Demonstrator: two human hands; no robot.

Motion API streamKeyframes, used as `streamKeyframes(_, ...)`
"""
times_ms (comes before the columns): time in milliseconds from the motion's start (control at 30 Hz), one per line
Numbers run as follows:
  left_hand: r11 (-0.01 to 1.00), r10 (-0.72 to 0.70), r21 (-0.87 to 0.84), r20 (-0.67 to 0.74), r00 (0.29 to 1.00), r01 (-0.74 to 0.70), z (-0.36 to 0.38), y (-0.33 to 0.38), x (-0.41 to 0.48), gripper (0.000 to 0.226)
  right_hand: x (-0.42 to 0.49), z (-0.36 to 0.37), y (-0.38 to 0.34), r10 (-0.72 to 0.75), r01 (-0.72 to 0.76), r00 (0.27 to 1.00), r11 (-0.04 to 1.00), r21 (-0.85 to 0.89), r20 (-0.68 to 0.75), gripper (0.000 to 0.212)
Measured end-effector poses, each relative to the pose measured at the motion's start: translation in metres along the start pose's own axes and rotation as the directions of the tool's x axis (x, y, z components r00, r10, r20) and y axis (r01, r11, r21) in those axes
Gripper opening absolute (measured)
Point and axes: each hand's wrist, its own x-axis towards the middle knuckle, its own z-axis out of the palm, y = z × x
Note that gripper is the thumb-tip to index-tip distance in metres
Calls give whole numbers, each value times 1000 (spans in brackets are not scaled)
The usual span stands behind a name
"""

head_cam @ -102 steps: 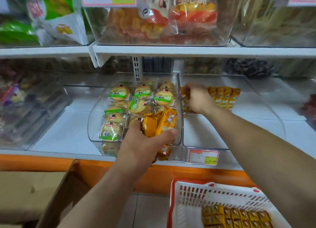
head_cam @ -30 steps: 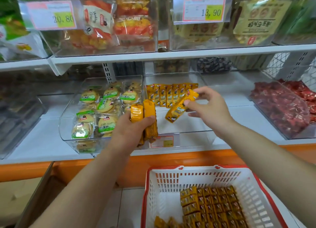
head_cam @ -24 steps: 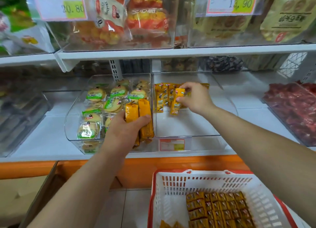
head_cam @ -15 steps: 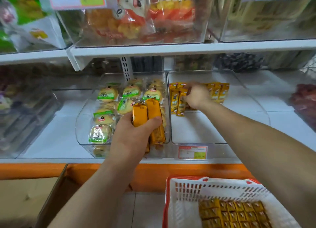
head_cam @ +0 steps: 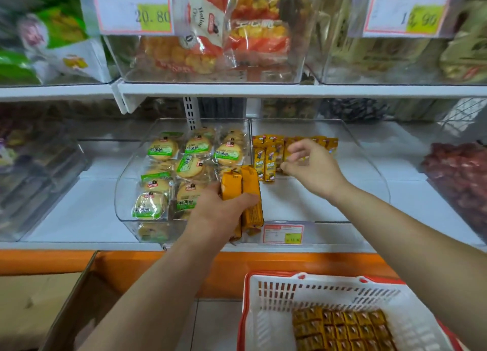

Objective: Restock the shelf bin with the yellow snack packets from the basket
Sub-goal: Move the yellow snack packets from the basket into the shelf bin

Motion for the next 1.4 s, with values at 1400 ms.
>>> streamKeyframes(1400, 1000, -5, -10, 133, 991, 6, 61, 9, -14, 19, -120, -72, 10, 56, -268, 912, 832, 485, 407, 48)
